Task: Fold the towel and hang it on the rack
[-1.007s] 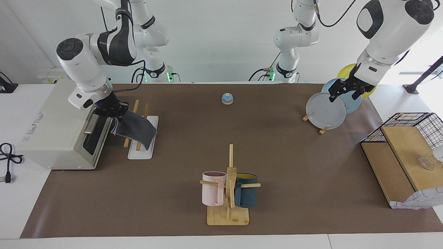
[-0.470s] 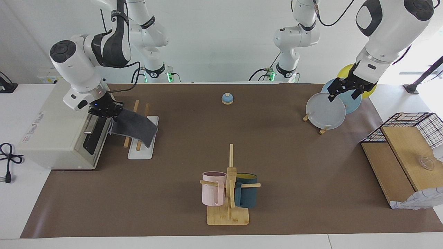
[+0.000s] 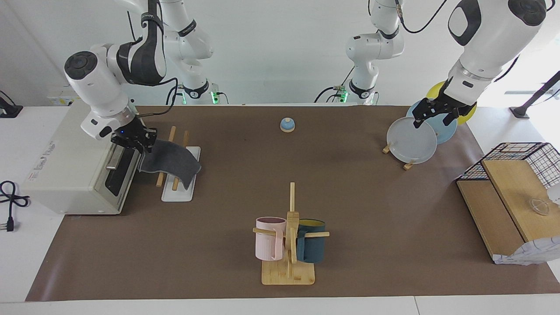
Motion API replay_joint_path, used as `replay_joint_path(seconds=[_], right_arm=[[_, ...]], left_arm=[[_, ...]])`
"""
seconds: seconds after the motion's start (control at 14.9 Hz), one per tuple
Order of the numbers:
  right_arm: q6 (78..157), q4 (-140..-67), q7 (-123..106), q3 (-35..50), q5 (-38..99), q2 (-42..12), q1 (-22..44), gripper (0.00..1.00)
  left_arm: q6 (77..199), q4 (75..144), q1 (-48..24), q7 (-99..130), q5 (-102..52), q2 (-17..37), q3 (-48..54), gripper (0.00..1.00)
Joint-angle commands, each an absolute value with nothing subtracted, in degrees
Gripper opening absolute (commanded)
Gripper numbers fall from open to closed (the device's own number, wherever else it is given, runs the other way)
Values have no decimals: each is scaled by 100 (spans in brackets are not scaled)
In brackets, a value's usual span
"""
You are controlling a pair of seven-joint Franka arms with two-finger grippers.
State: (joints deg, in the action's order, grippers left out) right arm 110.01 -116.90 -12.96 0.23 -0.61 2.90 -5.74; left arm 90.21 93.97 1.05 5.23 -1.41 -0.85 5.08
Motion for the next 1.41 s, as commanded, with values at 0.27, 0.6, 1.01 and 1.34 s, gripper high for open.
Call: replay_joint_path(seconds=[0.27,0.6,1.01,1.34], right_arm=[[10531,-11339,-1415,88,-149,431,-598,100],[9608,-10382,-1380,132,-228,273,-563,100],[8702,-9774,-968,167,-422,272,-527,100],[8578,-9519,-703,167,-457,150,-343,100]], left_arm=[[9000,9352,97,501,-62,-114,475,100],[8974,9360,105,501,-62,-123,475,100],[8965,9360,105,501,-62,-123,466,100],[8965,9360,105,501,-62,-123,475,100]])
